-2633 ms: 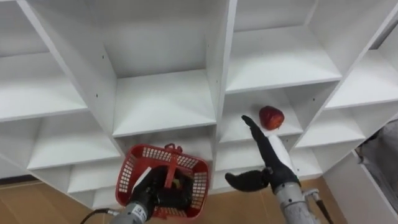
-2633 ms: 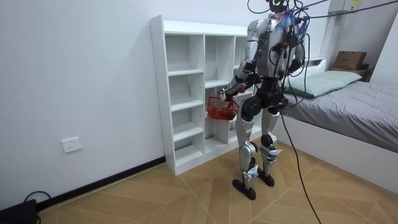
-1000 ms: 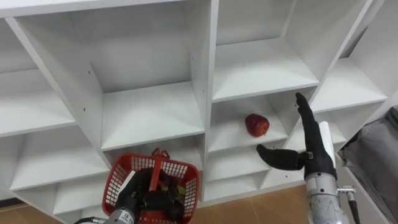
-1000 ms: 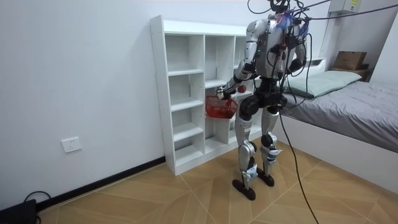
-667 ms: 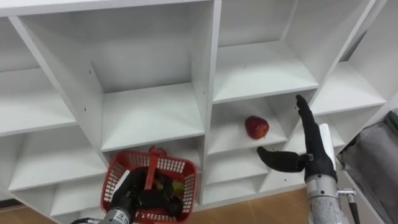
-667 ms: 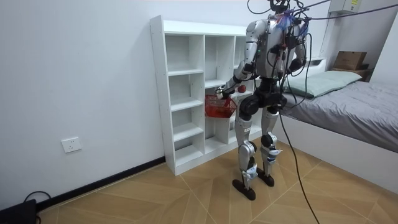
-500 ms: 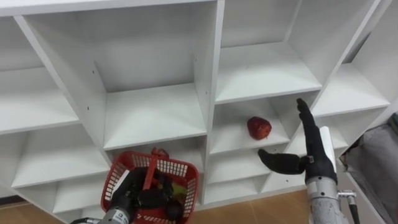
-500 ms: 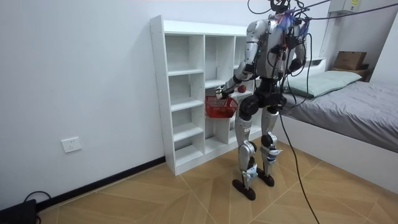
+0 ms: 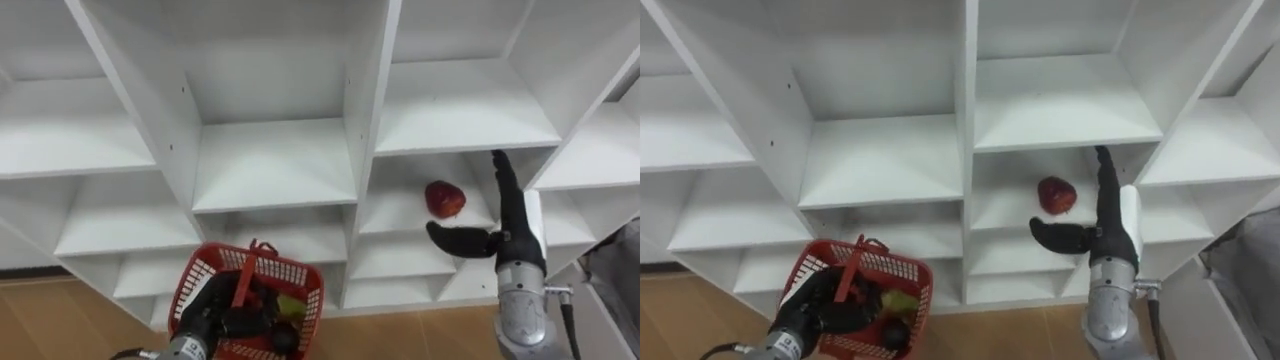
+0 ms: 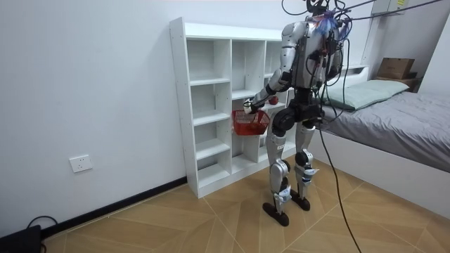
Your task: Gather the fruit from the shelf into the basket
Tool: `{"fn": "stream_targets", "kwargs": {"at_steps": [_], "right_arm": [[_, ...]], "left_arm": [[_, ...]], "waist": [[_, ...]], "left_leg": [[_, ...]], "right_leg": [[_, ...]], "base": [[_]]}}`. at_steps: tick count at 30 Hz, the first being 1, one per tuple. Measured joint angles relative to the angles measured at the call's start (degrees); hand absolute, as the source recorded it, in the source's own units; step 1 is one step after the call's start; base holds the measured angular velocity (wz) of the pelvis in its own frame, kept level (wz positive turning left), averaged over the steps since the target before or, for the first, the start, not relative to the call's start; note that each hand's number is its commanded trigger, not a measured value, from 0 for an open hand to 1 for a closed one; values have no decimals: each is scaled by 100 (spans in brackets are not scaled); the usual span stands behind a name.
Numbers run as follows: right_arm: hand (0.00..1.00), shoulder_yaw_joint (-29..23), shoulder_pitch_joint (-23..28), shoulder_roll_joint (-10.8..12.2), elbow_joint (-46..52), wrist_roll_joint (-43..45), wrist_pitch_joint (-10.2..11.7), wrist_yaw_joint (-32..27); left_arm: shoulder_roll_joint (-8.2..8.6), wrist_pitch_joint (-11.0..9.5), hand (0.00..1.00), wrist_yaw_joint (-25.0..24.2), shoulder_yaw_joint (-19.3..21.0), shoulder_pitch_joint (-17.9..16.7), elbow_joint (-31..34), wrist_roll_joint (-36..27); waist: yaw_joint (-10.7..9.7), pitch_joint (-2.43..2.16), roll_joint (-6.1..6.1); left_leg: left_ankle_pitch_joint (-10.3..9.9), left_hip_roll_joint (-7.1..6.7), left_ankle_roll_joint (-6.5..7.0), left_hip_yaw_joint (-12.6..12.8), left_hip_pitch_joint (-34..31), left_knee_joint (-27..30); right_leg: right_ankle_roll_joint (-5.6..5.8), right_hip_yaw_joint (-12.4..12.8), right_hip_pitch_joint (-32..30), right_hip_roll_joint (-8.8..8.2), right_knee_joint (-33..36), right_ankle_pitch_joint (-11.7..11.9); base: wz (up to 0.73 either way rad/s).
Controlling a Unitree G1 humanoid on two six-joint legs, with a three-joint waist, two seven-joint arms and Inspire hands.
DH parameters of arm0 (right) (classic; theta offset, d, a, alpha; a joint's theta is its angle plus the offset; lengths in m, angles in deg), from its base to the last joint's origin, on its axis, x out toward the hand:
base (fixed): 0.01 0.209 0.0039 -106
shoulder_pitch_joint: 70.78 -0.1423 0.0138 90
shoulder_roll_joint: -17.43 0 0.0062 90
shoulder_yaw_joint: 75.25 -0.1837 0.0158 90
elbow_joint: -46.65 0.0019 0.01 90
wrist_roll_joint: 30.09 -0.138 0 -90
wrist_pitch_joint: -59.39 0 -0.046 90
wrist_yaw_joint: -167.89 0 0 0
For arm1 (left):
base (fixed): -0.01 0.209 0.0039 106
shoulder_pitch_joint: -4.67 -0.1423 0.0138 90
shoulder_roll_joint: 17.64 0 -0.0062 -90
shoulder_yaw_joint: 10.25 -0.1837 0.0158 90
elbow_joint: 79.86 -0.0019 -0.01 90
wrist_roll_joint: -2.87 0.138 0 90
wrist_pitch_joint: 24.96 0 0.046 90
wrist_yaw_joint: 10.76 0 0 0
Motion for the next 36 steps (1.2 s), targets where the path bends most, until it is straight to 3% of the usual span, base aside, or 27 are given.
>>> {"fn": "stream_targets", "kwargs": {"at_steps": [6,9,14,17,20,30,36], "right_arm": [[0,-90,-585,-1,-648,29,38,-154],[0,-131,-808,-7,-876,-14,81,-181],[0,-153,-1282,-158,-1406,2,89,-277],[0,-279,-1502,-256,-1470,19,82,-387],[0,-442,-1702,-262,-1511,46,80,-576],[0,-584,-1776,-287,-1556,5,68,-719],[0,-585,-1957,-540,-1555,27,-2,-840]], "left_arm": [[7,37,100,69,-2,54,-338,0],[9,36,100,84,-3,167,-407,-3],[44,70,100,170,-5,459,-732,5],[48,136,100,174,-4,479,-742,5],[48,236,100,179,-4,553,-792,7],[61,336,100,209,-22,637,-796,2],[62,393,100,226,-17,782,-786,4]], "waist": [[13,49,30],[136,71,74],[237,93,66],[284,134,48],[292,203,7],[353,206,3],[471,203,8]], "left_leg": [[1,14,-2,-151,-658,333],[1,7,-3,-163,-1008,469],[6,-84,2,-253,-1496,727],[6,-116,4,-289,-1725,896],[6,-142,3,-392,-1997,1085],[6,-184,9,-462,-2774,1497],[10,-173,9,-431,-3090,1608]], "right_leg": [[-40,-158,-498,-23,189,-2],[-64,-171,-862,-55,438,-25],[-89,-196,-1425,-190,905,-177],[-107,-241,-1657,-261,1136,-253],[-133,-324,-1883,-307,1324,-299],[-157,-400,-2604,-403,1728,-341],[-190,-379,-2978,-468,1966,-372]], "base": [[14],[4],[10],[12],[19],[5],[0]]}}
